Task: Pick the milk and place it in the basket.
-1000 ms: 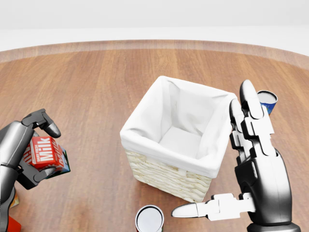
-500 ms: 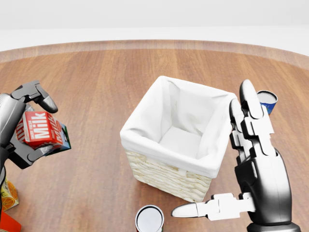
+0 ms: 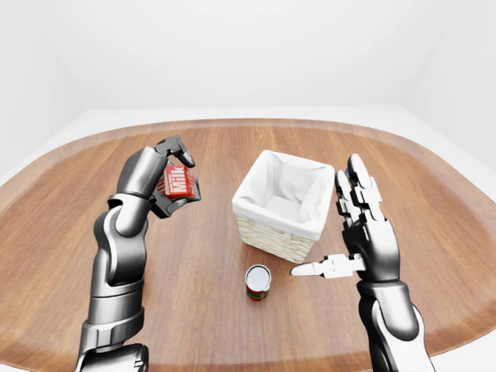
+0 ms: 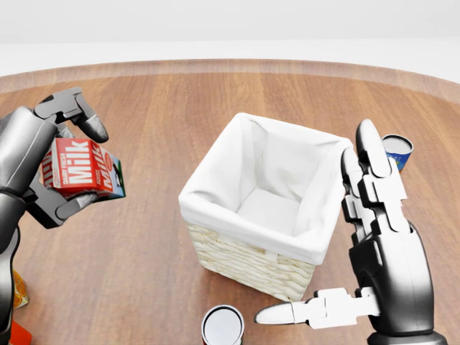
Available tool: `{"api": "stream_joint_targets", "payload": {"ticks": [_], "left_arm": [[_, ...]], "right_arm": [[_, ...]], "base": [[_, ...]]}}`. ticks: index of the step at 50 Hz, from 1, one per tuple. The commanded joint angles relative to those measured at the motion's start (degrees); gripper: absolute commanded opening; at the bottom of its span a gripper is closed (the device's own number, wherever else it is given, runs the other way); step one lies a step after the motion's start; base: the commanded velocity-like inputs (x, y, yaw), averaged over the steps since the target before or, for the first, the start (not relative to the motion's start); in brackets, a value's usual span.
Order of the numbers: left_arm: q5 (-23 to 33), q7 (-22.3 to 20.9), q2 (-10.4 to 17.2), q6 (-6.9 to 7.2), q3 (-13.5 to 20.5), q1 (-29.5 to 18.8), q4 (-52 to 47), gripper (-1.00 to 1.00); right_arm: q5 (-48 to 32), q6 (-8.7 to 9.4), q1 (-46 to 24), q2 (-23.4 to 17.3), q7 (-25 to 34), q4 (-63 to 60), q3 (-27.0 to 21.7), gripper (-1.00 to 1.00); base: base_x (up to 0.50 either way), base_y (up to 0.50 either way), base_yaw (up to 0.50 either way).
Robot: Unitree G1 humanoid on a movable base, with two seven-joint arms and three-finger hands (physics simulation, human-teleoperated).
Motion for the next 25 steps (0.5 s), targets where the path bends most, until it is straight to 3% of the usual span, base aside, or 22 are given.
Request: {"api": "stream_joint_targets", "payload": {"ticks": [1,25], "left_arm": [[-0.9,0.1,-1.0,0.0,-1.1,-3.4,-3.5,-1.0],[1.8,-3.8,-4.8,0.0,-5.0,-6.8,-8.2,-1.0]], "right_arm": [[0.0,-0.17,0.0,0.0,0.0,0.4,0.0,1.0],[0.2,-0.23,0.1,0.0,0.2,0.3,-0.3,1.0]], "base": [[0.0,0.0,0.0],[0.0,0.0,0.0]]}}
